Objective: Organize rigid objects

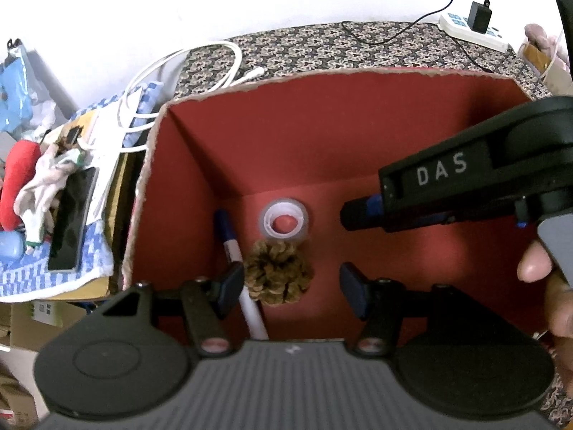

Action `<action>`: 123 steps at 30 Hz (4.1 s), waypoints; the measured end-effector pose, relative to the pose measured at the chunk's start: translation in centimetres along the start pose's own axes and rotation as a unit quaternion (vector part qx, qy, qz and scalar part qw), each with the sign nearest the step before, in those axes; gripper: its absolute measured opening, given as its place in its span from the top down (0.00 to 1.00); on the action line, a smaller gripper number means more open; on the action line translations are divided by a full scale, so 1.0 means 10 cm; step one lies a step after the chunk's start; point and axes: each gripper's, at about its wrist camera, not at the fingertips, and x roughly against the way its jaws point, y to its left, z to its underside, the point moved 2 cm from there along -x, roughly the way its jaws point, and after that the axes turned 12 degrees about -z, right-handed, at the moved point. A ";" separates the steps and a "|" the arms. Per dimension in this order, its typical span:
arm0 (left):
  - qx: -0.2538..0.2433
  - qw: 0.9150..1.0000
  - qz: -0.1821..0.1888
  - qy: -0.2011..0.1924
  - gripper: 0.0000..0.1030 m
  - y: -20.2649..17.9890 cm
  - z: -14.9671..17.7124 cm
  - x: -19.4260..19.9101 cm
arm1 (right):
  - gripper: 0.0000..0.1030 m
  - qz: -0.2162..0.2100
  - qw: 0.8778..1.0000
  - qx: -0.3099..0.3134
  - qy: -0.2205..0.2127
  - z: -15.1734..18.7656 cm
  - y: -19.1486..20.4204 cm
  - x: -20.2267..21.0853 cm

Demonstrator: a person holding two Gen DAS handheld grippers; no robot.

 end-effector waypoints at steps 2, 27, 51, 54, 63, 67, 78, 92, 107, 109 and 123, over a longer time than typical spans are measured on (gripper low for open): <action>0.001 1.000 -0.001 0.000 0.41 0.00 0.00 0.00 | 0.86 0.001 1.000 -0.001 0.000 0.00 0.00 0.00; 0.001 1.000 -0.013 -0.003 0.41 -0.02 0.01 -0.01 | 0.86 0.001 1.000 0.015 -0.023 0.00 0.04 0.05; 0.004 0.999 -0.037 -0.016 0.36 -0.08 0.06 0.12 | 0.86 0.036 0.995 0.050 -0.078 0.09 0.15 0.25; 0.016 0.999 -0.041 -0.019 0.36 -0.05 0.07 0.21 | 0.86 0.045 0.993 0.067 -0.091 0.12 0.20 0.34; 0.044 0.997 -0.054 -0.035 0.34 -0.01 0.16 0.54 | 0.86 0.058 0.983 0.124 -0.123 0.27 0.35 0.64; 0.057 0.996 -0.061 -0.036 0.34 -0.03 0.21 0.67 | 0.86 0.057 0.978 0.146 -0.136 0.35 0.42 0.79; 0.097 0.991 -0.079 -0.044 0.31 -0.13 0.40 1.04 | 0.85 0.042 0.967 0.195 -0.158 0.65 0.47 1.17; 0.141 0.984 -0.103 -0.020 0.30 -0.30 0.70 1.24 | 0.85 0.015 0.969 0.213 -0.127 0.90 0.36 1.42; 0.176 0.978 -0.100 0.037 0.29 -0.46 1.00 1.06 | 0.85 0.006 0.972 0.226 -0.069 1.17 0.19 1.37; 0.176 0.978 -0.101 0.043 0.28 -0.49 1.02 1.04 | 0.85 0.007 0.973 0.225 -0.061 1.20 0.15 1.35; 0.180 0.977 -0.094 0.064 0.28 -0.63 1.21 0.96 | 0.85 0.005 0.978 0.209 -0.018 1.40 -0.02 1.25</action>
